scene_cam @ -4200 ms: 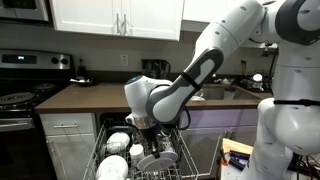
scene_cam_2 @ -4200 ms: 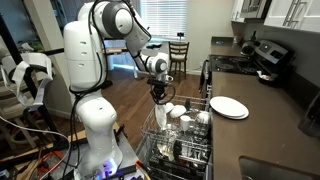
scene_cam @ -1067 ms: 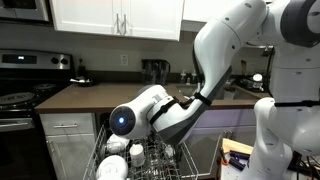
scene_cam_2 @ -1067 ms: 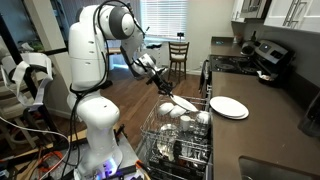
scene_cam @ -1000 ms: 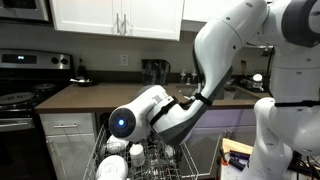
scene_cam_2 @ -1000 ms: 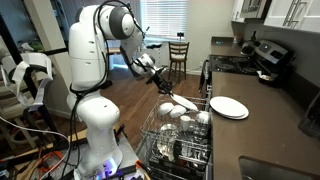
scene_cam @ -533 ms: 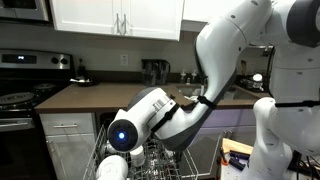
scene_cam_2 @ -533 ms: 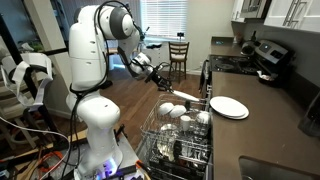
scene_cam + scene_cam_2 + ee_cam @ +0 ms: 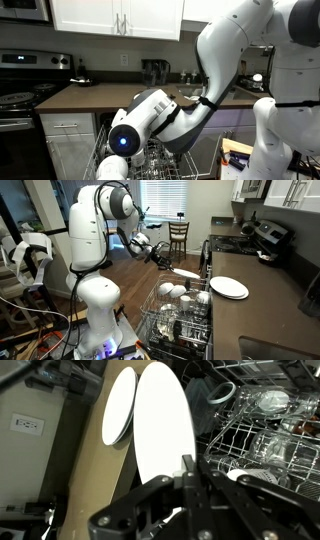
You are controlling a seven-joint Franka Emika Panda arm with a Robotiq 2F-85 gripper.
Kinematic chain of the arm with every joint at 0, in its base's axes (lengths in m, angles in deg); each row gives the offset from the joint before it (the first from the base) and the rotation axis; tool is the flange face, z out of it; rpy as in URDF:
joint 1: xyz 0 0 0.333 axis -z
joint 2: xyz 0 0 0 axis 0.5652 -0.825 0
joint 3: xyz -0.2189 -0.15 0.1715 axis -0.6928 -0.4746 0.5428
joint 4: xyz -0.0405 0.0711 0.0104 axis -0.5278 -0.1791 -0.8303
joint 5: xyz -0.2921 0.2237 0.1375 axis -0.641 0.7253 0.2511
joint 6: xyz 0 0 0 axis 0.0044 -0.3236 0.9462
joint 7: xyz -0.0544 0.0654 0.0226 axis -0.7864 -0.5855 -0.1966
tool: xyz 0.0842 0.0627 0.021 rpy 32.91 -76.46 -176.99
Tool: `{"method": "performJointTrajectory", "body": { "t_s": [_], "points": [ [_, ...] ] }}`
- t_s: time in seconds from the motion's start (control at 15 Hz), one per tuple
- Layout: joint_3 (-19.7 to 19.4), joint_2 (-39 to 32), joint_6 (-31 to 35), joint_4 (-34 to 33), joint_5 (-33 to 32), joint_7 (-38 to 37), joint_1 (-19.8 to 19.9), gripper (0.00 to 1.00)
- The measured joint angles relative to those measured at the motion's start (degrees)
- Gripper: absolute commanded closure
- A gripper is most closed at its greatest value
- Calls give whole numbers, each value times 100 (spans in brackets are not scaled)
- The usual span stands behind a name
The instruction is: Remove the white plate from the dishwasher and put it on top of the white plate on the counter
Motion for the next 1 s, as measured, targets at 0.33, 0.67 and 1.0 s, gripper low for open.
{"method": "performJointTrajectory", "body": {
  "t_s": [0.33, 0.67, 1.0],
  "points": [
    [4, -64, 122, 3, -125, -43, 0, 98],
    [69, -141, 204, 85, -1084, -512, -22, 98],
    [206, -220, 204, 214, -1860, -1284, -42, 98]
  ]
}}
